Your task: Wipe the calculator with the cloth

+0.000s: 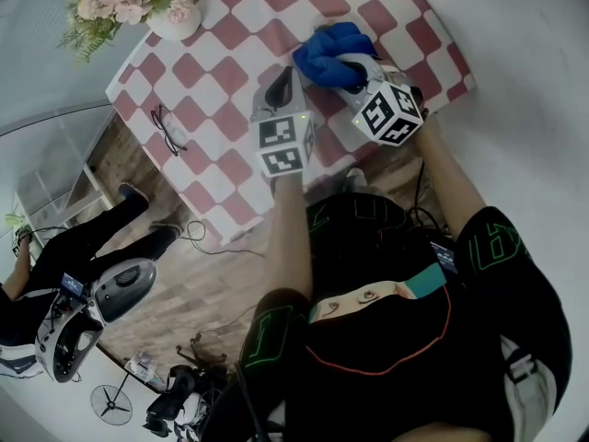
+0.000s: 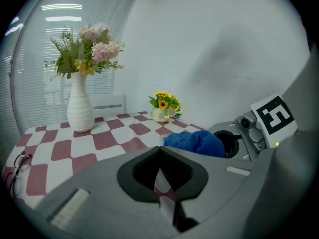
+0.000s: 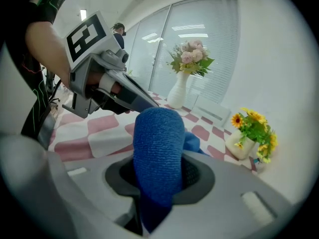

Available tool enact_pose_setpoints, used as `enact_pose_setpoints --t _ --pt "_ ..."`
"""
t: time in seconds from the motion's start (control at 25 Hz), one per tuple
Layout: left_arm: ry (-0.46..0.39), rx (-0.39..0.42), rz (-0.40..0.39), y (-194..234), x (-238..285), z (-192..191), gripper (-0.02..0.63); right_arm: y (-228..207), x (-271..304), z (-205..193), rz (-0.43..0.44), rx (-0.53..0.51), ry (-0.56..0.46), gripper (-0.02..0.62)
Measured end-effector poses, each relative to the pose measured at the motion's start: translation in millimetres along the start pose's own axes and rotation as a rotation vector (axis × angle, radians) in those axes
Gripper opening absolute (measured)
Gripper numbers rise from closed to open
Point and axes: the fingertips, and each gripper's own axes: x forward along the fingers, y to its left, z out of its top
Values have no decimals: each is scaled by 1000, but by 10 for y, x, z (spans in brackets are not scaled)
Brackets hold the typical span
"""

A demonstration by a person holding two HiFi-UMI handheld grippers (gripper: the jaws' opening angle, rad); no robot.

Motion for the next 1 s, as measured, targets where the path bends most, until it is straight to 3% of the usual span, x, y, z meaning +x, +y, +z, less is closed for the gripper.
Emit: enact_pose_setpoints --t 0.32,0.6,1.0 --pt "-17 -1 3 -180 -243 -90 11 313 -151 -25 25 23 -14 115" --pt "-51 -35 11 -408 -600 -247 11 669 -315 -15 97 76 -31 115" --pt "-134 -69 7 -790 -1001 -292 11 549 -919 256 -46 340 -199 116"
